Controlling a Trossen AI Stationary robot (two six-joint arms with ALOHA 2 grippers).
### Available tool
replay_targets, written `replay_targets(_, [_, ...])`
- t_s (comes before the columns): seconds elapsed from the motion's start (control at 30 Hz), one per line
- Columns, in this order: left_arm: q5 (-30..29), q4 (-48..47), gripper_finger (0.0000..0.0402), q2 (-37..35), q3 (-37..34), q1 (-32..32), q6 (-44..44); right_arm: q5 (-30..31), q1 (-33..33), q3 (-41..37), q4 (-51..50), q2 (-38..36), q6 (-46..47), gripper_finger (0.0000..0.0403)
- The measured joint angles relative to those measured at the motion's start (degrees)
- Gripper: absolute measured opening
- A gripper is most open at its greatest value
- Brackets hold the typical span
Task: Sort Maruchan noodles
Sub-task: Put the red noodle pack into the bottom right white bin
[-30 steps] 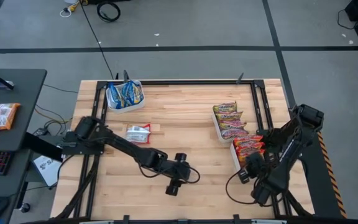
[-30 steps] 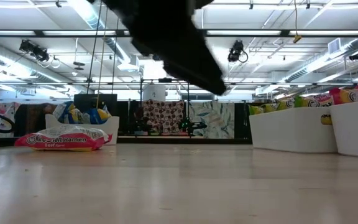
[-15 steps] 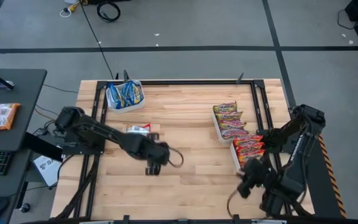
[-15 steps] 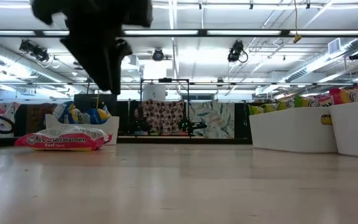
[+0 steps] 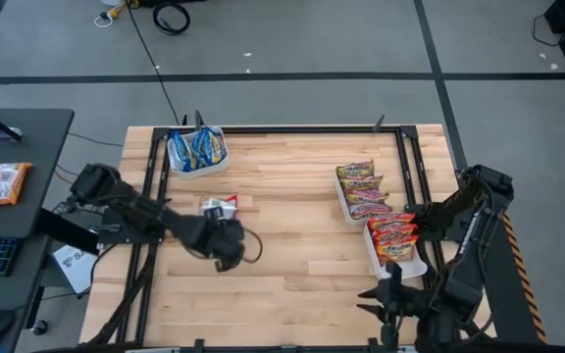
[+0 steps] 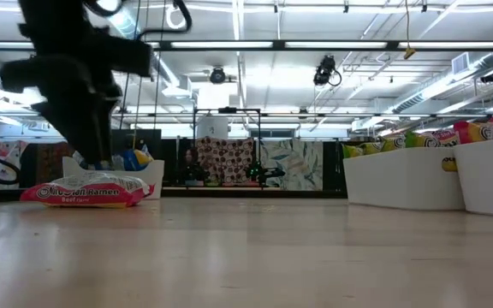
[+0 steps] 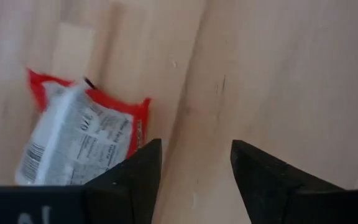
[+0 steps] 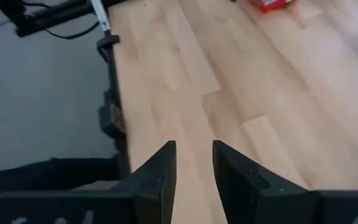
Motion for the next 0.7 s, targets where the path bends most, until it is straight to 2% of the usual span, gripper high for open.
replay_targets(0.17, [-10.1,-3.5,0.0201,0.0,0.6,-5.8,-2.0,-1.1,-2.3,0.0,-1.0,0.0,-5.3,0.0109])
replay_targets(0.27, [-13.3,-8.1,0.0201,0.4,0.6,-7.4,-3.6,-3.6,-3.6,0.0,-1.1,0.0,-9.6,0.0109])
replay_targets(0.47, [-12.6,-15.8,0.0212,0.4,0.6,-7.4,-9.5,-6.5,-5.2,0.0,-1.2,0.0,-14.8,0.0109])
replay_targets(0.6, [-10.4,-21.2,0.0241,0.4,0.6,-7.7,-13.6,-6.6,-5.4,0.0,-1.2,0.0,-15.5,0.0109])
replay_targets(0.7, [-10.1,-20.9,0.0267,0.4,-1.6,-7.9,-13.9,-6.5,-5.2,0.0,-0.7,0.0,-15.2,0.0109])
